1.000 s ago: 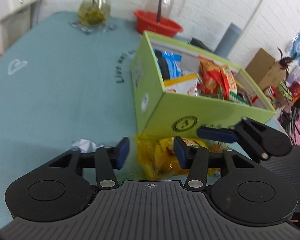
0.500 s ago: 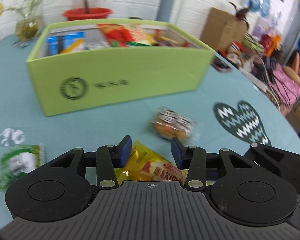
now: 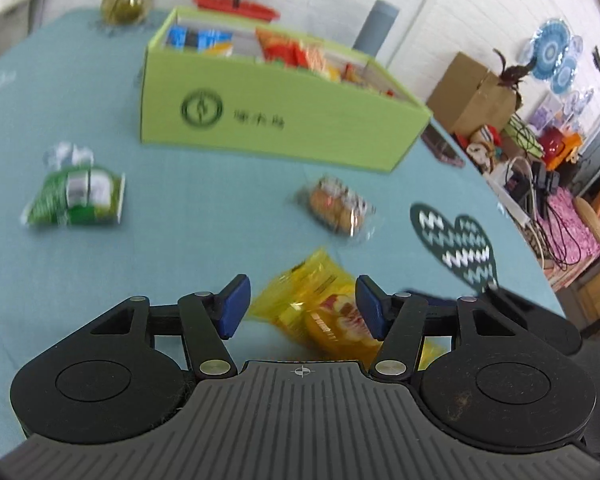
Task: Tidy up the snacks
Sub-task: 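Move the left gripper to the yellow cake packet and close on it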
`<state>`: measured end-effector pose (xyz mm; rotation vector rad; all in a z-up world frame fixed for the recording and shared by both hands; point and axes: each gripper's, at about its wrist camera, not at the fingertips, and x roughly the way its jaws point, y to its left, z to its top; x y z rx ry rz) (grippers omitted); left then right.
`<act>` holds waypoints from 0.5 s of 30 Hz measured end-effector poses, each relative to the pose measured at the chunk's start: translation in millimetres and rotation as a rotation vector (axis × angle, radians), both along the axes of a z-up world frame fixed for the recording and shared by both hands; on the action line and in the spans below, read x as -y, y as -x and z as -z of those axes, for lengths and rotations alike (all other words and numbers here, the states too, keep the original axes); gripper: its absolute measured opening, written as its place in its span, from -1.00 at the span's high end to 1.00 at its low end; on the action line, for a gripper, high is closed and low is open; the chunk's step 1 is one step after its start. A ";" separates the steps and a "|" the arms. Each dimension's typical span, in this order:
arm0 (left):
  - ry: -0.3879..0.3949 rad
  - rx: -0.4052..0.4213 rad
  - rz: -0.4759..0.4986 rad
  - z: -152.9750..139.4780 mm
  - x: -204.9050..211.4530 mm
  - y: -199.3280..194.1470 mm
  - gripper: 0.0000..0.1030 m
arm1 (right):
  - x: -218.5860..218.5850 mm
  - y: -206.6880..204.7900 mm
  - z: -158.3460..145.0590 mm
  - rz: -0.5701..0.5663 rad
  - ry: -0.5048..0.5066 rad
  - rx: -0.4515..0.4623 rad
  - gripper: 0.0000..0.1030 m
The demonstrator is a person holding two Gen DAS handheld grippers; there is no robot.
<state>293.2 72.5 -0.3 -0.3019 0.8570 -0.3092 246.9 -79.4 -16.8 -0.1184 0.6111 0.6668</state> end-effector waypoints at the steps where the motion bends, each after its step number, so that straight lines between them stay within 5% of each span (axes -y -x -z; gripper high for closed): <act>1: 0.033 -0.002 0.004 2.7 -0.5 1.8 0.21 | -2.0 -0.2 1.1 -0.005 0.008 -0.003 -0.80; 15: 0.075 -0.014 -0.019 5.1 -8.3 20.6 0.07 | -0.1 35.9 0.8 -0.012 0.031 0.003 -0.81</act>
